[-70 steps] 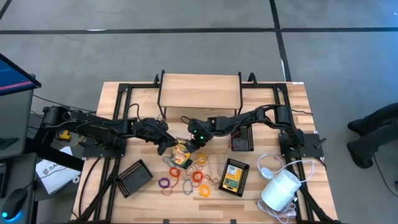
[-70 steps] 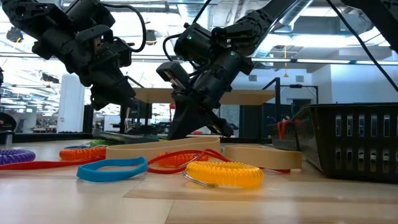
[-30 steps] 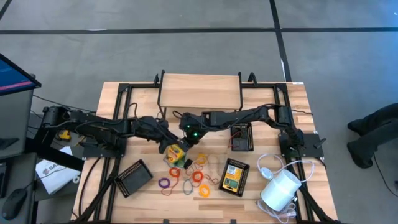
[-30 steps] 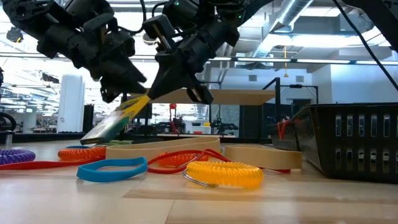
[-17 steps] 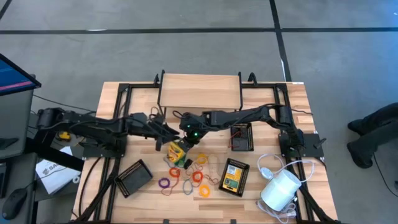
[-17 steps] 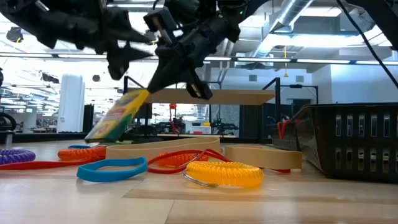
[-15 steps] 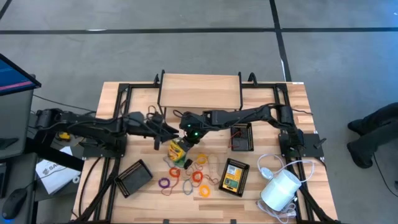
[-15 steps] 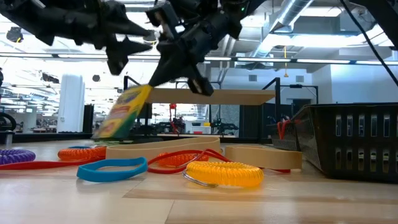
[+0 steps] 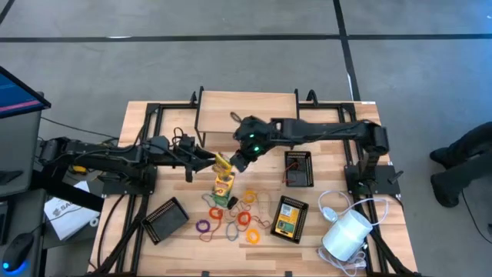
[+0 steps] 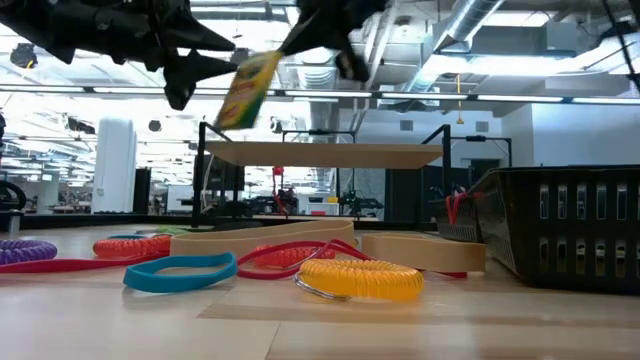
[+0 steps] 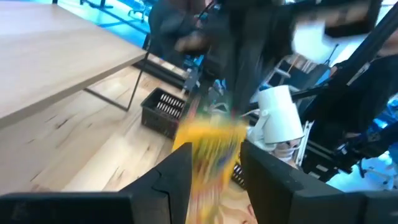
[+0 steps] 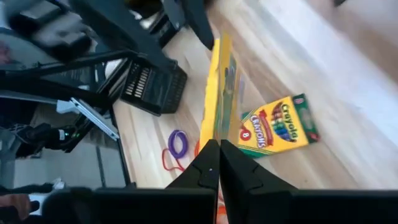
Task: Pick & Place Office Desk Supplies
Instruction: Put the right crayon box into the bottom right black bin
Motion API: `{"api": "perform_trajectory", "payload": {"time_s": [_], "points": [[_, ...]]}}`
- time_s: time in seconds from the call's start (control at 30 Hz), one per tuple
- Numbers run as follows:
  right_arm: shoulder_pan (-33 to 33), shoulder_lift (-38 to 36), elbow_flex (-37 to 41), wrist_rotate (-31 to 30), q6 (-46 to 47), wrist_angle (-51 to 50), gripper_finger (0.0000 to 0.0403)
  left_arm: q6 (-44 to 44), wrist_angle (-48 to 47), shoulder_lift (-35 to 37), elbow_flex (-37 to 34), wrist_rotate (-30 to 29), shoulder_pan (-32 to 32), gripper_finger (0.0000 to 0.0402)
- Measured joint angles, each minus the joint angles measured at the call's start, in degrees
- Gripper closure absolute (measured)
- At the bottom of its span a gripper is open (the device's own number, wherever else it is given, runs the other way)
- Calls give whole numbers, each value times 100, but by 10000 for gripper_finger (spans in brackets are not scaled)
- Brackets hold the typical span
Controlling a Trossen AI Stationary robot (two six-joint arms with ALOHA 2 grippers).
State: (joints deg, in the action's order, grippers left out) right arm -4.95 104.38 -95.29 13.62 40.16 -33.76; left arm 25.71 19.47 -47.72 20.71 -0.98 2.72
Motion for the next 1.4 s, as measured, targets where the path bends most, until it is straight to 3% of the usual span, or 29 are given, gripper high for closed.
{"api": "perform_trajectory", "payload": {"time_s": [0.27, 0.53, 0.77, 1.4], "points": [[156, -957, 0, -718, 86, -1203, 403, -28, -3, 0, 0, -119, -2, 270], [547, -1474, 0, -1023, 592, -1825, 403, -89, -2, 0, 0, -222, 0, 270], [1095, -1556, 0, -1124, 1188, -2264, 403, -146, -16, 0, 0, -257, 0, 270], [2872, -1569, 2, -2175, 3368, -3024, 403, -403, -20, 0, 0, -383, 0, 270]]}}
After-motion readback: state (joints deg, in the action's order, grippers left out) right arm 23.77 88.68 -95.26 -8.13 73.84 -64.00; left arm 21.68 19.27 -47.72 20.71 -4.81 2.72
